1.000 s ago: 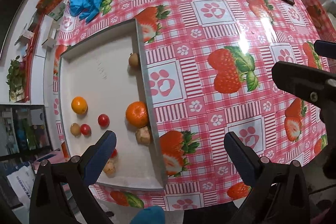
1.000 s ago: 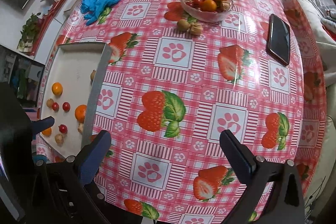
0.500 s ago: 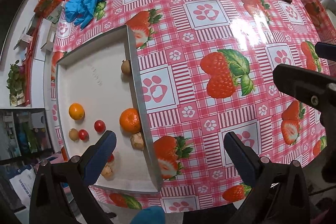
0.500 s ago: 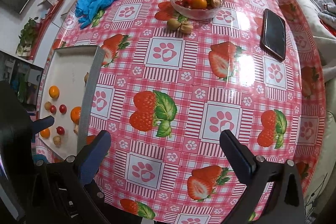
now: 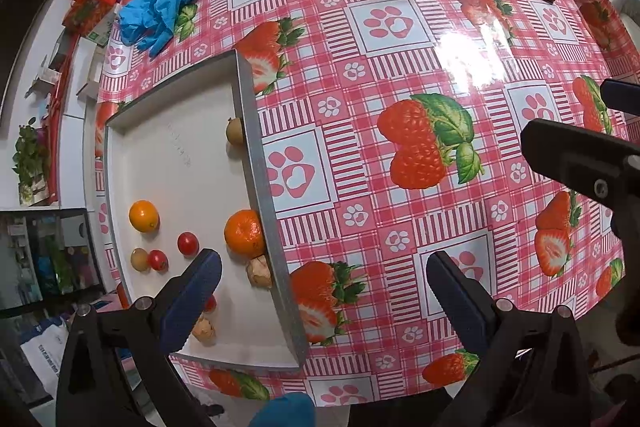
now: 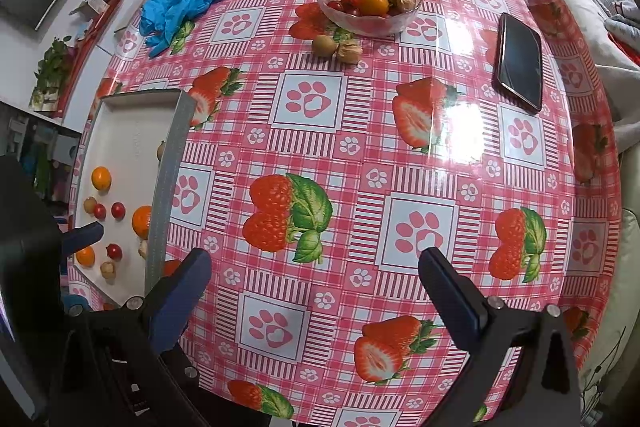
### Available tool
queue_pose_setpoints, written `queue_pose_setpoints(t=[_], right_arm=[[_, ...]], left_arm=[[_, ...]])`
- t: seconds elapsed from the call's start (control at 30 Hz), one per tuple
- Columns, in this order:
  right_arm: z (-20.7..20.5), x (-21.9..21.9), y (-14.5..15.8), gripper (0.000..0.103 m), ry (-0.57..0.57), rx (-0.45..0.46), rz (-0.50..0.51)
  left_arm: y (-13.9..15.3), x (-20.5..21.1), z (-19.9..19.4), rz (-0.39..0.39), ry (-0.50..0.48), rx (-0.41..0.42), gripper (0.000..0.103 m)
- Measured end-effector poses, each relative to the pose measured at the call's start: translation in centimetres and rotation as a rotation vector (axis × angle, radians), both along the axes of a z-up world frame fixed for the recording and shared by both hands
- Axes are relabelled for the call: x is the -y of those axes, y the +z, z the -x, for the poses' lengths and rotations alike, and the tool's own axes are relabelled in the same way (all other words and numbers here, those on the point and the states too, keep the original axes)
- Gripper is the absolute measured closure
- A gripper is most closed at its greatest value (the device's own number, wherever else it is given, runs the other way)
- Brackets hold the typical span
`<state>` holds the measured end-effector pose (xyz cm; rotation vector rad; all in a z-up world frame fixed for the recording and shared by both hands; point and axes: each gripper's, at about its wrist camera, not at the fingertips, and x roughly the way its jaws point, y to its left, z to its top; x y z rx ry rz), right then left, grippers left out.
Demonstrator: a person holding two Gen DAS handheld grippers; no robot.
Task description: Organize fruits
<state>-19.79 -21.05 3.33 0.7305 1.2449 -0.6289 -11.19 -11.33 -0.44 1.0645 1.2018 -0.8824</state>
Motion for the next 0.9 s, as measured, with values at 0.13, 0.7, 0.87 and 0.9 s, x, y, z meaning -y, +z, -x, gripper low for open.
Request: queue_pose_setpoints(t=[0.13, 0.7, 0.87, 0.9], right_arm=[[0.1, 0.1, -0.1, 0.000, -0.001, 0.000, -0.002], [2.4, 1.0, -1.5, 0.000, -0.040, -0.040, -0.009], [3.4, 1.4, -2.3, 0.000, -0.034, -0.112, 0.038], [3.6, 1.5, -2.4, 0.000, -0.035, -0.120, 0.042]], left_arm=[[0.0, 0.0, 0.0, -0.001, 0.001, 0.001, 0.000], [-0.9, 1.7, 1.0, -0.025, -0.011, 0.004, 0.000], [-1.4, 2.5, 1.5, -0.039, -0.016, 0.008, 0.000], [-1.5, 2.6, 1.6, -0.042, -0.017, 0.006, 0.000]])
